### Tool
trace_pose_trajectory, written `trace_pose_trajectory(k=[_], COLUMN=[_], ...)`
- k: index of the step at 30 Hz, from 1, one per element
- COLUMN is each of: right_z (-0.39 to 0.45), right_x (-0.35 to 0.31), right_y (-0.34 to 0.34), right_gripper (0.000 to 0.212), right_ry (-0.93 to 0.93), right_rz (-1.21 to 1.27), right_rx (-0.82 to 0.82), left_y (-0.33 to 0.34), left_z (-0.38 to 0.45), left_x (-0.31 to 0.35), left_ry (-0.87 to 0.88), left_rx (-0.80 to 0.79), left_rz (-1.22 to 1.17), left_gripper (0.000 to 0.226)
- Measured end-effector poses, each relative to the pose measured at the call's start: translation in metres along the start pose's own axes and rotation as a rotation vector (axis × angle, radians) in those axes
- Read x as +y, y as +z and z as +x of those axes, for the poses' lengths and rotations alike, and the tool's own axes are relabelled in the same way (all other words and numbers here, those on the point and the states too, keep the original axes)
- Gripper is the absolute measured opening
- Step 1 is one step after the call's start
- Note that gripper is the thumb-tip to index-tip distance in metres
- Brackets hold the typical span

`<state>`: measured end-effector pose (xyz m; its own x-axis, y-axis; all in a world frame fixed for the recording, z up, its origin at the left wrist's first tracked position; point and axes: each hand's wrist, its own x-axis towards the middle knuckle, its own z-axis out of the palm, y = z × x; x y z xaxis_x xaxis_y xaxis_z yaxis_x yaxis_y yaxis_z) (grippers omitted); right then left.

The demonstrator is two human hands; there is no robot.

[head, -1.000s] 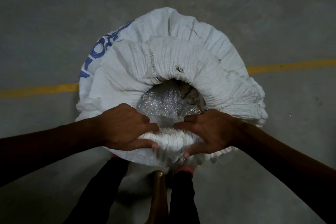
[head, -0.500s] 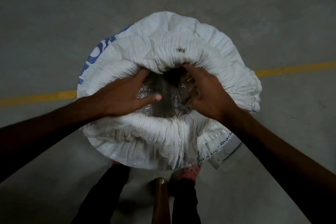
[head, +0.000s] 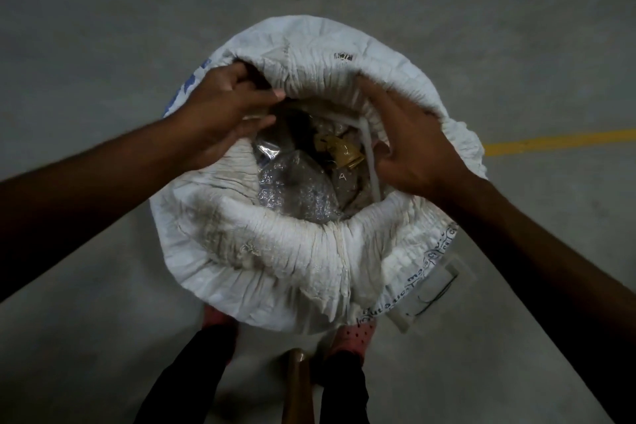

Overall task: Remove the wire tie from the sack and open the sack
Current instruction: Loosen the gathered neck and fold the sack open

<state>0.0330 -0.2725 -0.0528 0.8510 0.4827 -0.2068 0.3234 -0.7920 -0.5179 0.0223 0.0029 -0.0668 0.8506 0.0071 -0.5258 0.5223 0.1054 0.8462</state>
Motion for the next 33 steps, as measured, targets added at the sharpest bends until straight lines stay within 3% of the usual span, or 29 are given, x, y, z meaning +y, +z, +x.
trace_pose_trajectory(k=[4,7,11,14,22,26,30,33], right_z=[0.010,0.010,0.000,-0.009,-0.029,-0.043,-0.062,-0.069], right_x=[0.008,0.017,0.016,0.005,0.005,0.012,0.025,0.025], right_y=[-0.011,-0.018,-0.009,0.002,0.028,0.028,0.027,0.022], right_gripper=[0.101,0.101,0.091,0.088,0.097,0.090,0.071,0.059], right_ry=[0.088,0.098,-0.033,-0.118,-0.315,-0.383,-0.555,-0.564], right_rz=[-0.244,-0.348,-0.424,-0.311,-0.460,-0.491,-0.489,-0.305], right_rx=[-0.065,-0.068,-0.072,-0.132,-0.340,-0.514,-0.670,-0.725], left_y=[-0.016,-0.034,-0.035,-0.024,-0.017,-0.026,-0.040,-0.043], left_z=[0.010,0.007,-0.009,-0.022,-0.030,-0.037,-0.049,-0.055], left_x=[-0.001,-0.008,-0.021,-0.031,-0.043,-0.050,-0.062,-0.069], left_ry=[0.297,0.317,0.365,0.428,0.441,0.504,0.659,0.659], left_rx=[0.211,0.208,-0.058,-0.260,-0.521,-0.614,-0.833,-1.014], left_rz=[0.437,0.692,0.993,1.138,1.459,1.548,1.391,1.337], left_gripper=[0.028,0.036,0.052,0.063,0.097,0.089,0.057,0.063])
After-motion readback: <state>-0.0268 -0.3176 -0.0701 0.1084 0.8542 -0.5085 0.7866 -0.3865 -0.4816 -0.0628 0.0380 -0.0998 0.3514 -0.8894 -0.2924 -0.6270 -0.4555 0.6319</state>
